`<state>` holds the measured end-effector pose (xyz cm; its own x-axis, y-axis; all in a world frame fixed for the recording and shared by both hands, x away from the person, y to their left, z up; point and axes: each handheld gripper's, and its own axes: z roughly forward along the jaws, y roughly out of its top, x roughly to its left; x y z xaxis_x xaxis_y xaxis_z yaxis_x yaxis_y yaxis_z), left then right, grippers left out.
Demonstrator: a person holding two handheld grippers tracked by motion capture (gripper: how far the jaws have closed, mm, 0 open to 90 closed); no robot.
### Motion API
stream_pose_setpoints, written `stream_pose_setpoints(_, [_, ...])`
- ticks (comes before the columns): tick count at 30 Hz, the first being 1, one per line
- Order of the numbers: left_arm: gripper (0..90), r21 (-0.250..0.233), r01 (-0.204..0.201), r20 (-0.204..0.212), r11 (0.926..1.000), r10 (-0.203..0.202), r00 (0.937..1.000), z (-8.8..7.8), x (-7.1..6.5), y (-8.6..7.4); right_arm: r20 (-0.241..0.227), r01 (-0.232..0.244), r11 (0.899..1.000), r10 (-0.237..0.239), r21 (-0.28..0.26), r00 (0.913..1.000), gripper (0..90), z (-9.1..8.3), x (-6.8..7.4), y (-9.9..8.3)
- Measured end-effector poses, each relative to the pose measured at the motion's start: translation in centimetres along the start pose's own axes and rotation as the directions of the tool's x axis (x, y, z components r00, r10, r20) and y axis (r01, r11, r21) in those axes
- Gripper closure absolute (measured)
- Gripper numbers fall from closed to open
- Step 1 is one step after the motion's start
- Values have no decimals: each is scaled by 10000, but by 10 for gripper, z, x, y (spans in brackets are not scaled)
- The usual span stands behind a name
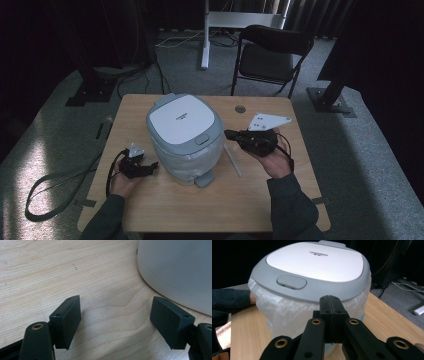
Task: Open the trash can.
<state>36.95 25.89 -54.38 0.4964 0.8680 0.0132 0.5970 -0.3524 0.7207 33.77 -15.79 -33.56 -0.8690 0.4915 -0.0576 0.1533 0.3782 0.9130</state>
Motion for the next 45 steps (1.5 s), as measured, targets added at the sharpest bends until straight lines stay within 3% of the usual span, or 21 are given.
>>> stream_pose_setpoints(16, [252, 1, -16, 13, 10000, 16, 10000, 0, 0, 0, -576, 525, 9986, -525, -10, 9970, 899, 18, 13, 20])
stream_pose_setpoints(45, [252, 2, -29, 27, 10000, 29, 10000, 0, 0, 0, -1200, 778, 9969, -757, 124, 9899, 900, 39, 23, 30])
